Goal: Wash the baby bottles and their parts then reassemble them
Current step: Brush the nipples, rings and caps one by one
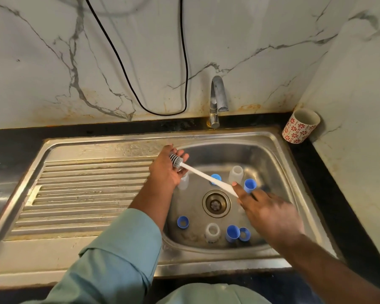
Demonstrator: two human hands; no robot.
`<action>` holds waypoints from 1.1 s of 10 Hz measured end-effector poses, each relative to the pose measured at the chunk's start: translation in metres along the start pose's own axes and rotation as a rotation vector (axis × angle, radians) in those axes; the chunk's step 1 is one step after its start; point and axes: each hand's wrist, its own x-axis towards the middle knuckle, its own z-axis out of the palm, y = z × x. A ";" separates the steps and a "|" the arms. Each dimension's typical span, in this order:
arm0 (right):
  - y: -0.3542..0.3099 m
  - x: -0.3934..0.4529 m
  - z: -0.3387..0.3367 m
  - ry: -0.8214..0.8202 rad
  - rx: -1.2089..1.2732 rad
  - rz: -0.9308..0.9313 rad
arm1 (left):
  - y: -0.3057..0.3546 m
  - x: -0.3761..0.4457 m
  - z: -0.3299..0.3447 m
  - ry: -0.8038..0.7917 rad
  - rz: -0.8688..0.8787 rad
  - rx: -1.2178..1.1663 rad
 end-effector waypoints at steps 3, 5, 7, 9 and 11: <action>-0.006 -0.001 -0.021 -0.677 1.759 0.496 | 0.000 -0.013 -0.001 -0.244 0.106 -0.183; 0.003 0.004 -0.019 -0.187 0.126 0.122 | -0.006 -0.010 -0.016 -0.013 0.108 0.234; -0.012 0.010 -0.012 -0.194 0.107 -0.022 | -0.002 -0.010 -0.010 0.082 0.221 0.483; -0.011 0.010 -0.018 -0.695 1.730 0.561 | 0.008 0.000 -0.018 -0.096 0.144 0.058; -0.004 0.004 0.008 -0.044 0.095 0.019 | 0.008 0.002 -0.018 -0.030 0.029 -0.167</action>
